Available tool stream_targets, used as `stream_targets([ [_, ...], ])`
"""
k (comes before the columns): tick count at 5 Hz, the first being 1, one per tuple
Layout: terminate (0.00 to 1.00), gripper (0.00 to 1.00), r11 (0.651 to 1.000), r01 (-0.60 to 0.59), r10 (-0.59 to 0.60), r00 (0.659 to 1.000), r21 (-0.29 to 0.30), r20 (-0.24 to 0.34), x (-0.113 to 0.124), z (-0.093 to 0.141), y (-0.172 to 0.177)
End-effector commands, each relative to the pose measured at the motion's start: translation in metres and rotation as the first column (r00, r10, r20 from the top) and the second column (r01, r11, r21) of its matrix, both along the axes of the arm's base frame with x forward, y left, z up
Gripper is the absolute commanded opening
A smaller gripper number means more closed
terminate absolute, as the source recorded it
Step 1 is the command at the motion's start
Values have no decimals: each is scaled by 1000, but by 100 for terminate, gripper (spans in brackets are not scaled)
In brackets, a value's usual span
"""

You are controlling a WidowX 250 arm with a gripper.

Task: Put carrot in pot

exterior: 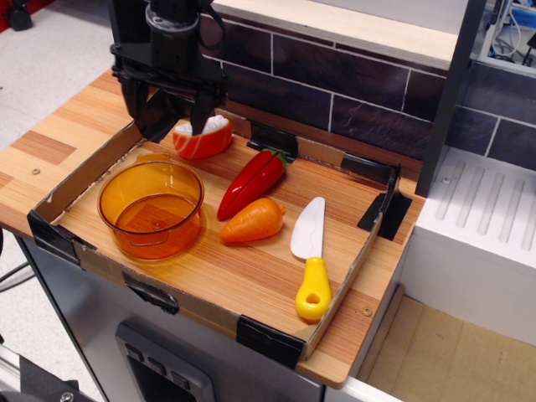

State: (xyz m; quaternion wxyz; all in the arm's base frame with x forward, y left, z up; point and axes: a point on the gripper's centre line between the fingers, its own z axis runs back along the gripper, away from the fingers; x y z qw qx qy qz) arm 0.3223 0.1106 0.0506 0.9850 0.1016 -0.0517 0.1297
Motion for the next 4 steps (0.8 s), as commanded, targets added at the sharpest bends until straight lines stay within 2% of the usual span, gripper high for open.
stream_targets([
  [1, 0, 100, 899, 435, -431, 899, -48, 78, 1, 54, -43],
  [2, 0, 100, 764, 644, -642, 765, -39, 53, -13, 52, -71],
  [3, 0, 100, 582, 813, -812, 582, -25, 46, -27, 49, -87],
  [4, 0, 100, 365, 928, -929, 368, -79, 34, -40, 40, -98],
])
